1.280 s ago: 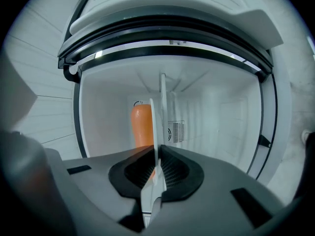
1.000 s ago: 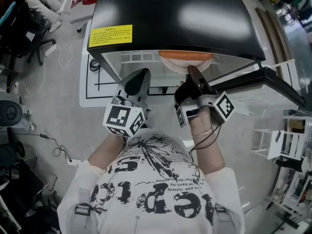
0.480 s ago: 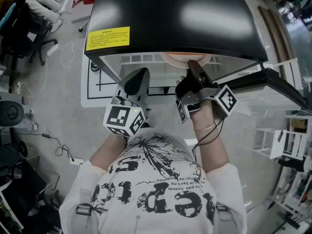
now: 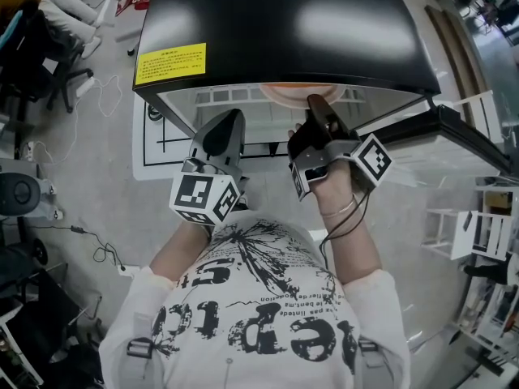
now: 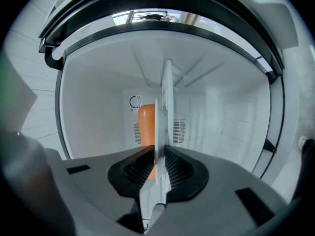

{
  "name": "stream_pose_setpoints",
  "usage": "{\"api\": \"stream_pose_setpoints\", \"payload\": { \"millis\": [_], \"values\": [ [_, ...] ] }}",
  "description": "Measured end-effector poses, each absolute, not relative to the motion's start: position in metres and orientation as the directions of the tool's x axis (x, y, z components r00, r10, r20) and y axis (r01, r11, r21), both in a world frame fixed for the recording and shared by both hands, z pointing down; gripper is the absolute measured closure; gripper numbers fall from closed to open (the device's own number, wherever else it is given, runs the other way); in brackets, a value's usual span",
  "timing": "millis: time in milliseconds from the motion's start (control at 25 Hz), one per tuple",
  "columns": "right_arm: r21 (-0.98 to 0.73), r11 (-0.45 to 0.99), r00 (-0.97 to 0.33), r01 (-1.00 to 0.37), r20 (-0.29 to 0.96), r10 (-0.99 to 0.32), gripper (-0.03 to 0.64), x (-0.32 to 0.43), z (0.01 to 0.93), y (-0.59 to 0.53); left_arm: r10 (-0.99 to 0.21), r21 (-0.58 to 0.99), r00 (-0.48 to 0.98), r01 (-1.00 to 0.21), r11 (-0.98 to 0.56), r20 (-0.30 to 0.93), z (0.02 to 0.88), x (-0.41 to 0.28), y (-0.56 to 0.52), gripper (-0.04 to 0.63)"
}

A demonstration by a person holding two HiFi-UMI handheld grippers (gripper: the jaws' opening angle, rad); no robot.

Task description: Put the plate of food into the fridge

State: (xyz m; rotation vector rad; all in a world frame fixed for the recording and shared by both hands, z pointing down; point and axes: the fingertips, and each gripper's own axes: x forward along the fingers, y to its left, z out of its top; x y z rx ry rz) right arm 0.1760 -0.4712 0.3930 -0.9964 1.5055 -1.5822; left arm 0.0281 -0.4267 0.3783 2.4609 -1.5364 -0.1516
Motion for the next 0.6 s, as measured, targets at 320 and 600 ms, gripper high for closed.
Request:
{"api": "stream_pose_setpoints", "payload": {
  "millis": [320,600],
  "values": [
    [-0.998,-0.008,-0.439,-0.059,0.033,-0.898,0.509,0.179,0.386,-0.471,-0.889,0.250,0.456,-0.866,-0.433,0.038,0.378,0.032,-0.424,0.588],
    [-0.995,0.034,-0.405,-0.090,0.005,-0.915,0.491,0.195,0.381,-0.456,-0.891,0.233,0.454,-0.869,-0.437,0.022,0.373,0.031,-0.420,0.588]
  ]
}}
